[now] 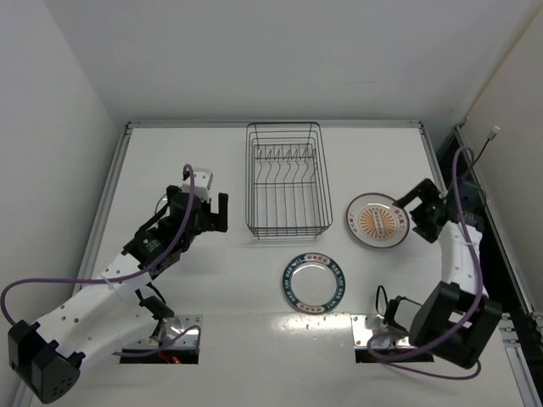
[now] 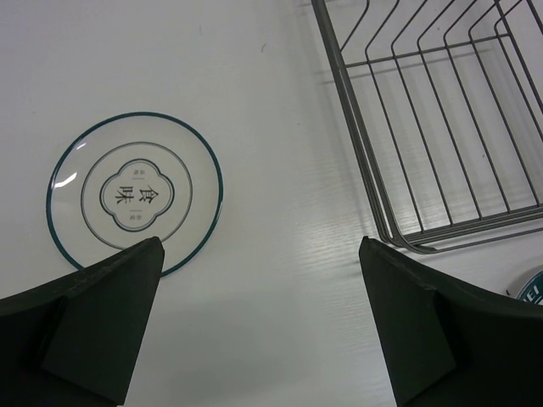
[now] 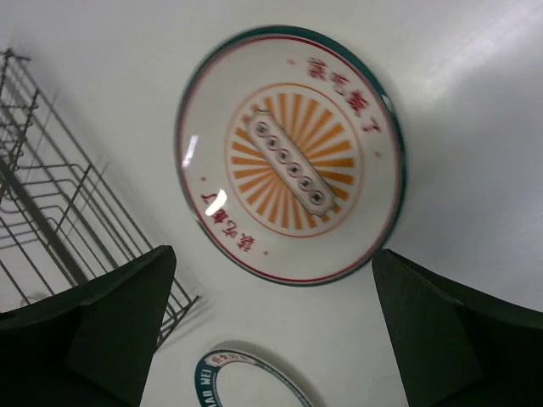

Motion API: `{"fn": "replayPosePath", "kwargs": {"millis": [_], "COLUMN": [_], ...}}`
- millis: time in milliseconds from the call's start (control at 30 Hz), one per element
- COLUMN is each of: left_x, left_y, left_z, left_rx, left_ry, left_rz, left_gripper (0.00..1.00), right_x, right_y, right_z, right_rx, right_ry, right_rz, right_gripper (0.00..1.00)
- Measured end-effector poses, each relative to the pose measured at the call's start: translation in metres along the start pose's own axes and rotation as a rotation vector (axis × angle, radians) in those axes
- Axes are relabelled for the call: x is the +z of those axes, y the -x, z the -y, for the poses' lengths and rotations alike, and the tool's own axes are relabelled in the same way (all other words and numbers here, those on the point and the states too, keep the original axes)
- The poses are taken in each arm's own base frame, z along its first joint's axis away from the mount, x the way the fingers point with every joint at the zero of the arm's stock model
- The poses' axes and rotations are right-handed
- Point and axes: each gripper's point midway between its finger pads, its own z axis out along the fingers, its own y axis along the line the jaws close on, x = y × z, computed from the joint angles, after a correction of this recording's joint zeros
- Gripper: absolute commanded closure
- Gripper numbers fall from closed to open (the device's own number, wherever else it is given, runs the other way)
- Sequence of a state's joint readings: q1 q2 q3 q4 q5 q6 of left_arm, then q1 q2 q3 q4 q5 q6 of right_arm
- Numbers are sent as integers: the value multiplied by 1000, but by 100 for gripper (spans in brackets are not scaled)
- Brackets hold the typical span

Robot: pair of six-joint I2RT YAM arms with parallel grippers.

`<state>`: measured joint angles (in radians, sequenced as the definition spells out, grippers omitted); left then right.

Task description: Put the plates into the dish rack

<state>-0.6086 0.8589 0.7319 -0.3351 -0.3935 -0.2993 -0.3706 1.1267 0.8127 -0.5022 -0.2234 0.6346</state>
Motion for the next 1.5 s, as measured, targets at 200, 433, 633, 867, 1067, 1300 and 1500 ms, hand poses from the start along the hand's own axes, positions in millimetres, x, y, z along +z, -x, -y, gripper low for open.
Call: {"fn": "replayPosePath", "kwargs": {"millis": [200, 433, 633, 867, 1067, 1300, 1500], "left_x": [-3, -6, -7, -7, -6, -6, -6], "left_y": [3, 5, 5, 3, 0, 0, -1], "left_z": [1, 0, 1, -2, -2, -2, 1], "left_rx": [3, 2, 4, 6, 8, 6, 12], "left_ry": [4, 11, 13, 29, 30, 30, 21], "left_rz": [16, 30, 34, 32, 26, 25, 22], "left_gripper": [0, 0, 0, 0, 0, 0, 0], "right_x": [23, 47, 58, 74, 88, 54, -5], "right_y": [-22, -54, -76, -92, -78, -21, 73], "right_z": [60, 88, 97, 93, 69, 40, -58], "right_rx": [223, 317, 396, 479, 516, 382, 118], "right_ry": [-78, -145, -197, -233, -87, -106, -38], "right_rz": [-121, -230, -256, -281, -258, -83, 192], "right_gripper": [10, 30, 42, 86, 100, 100, 100]}}
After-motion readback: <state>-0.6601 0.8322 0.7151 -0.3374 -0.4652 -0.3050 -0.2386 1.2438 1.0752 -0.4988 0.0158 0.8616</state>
